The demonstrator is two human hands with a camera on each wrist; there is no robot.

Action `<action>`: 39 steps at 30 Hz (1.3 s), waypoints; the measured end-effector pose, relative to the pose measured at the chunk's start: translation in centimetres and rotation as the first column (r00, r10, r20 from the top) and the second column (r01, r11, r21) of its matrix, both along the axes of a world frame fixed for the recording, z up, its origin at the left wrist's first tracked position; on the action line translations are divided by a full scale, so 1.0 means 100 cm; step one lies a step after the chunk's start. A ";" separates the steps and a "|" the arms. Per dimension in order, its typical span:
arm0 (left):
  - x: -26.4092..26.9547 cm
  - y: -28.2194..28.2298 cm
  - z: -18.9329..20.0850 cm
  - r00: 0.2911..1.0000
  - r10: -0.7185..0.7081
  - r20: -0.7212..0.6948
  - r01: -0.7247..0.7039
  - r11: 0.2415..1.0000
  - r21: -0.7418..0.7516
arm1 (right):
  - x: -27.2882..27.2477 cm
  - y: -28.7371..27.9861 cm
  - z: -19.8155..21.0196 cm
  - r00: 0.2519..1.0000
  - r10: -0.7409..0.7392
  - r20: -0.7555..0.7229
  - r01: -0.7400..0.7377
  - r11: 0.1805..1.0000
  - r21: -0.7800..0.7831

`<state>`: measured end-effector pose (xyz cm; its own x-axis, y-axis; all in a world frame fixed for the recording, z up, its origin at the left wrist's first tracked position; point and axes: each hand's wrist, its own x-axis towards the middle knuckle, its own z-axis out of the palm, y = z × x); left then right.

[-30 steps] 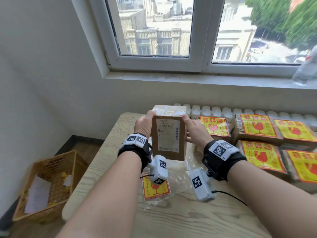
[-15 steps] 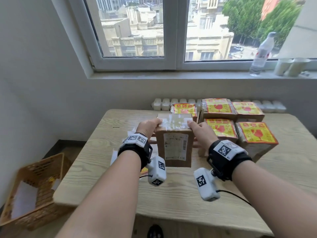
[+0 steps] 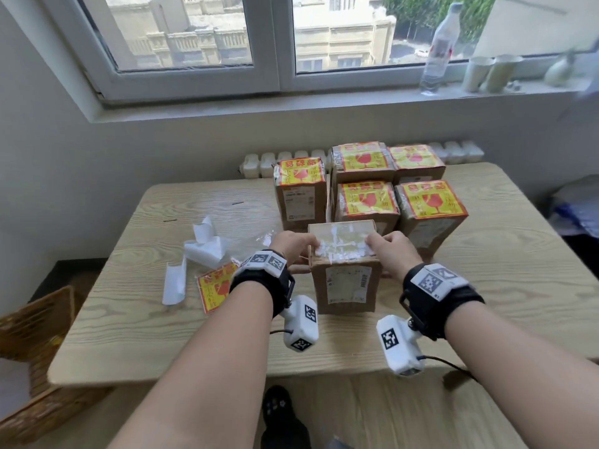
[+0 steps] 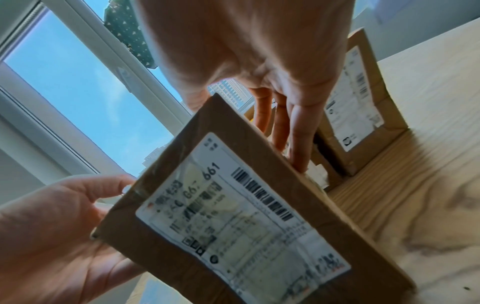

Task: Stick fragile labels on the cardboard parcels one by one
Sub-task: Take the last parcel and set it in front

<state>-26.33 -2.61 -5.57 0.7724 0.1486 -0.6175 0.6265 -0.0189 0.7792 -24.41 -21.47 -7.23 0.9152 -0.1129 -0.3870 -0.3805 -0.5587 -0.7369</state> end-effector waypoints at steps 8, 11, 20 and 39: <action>0.008 -0.021 -0.015 0.997 -0.073 -0.020 0.072 0.997 -0.028 | 0.002 -0.021 -0.012 0.999 -0.020 -0.038 0.017 0.996 -0.089; 0.007 -0.023 -0.016 0.996 -0.082 -0.032 0.082 0.996 -0.018 | 0.004 -0.023 -0.016 0.999 -0.013 -0.048 0.008 0.995 -0.101; 0.009 0.002 -0.010 0.996 -0.089 -0.001 0.089 0.994 0.069 | 0.008 0.008 0.021 0.915 0.039 0.401 0.026 0.987 -0.156; 0.014 0.225 -0.102 0.970 0.156 -0.187 -0.088 0.941 0.326 | 0.066 0.202 -0.058 0.968 0.136 -0.209 -0.151 0.987 -0.058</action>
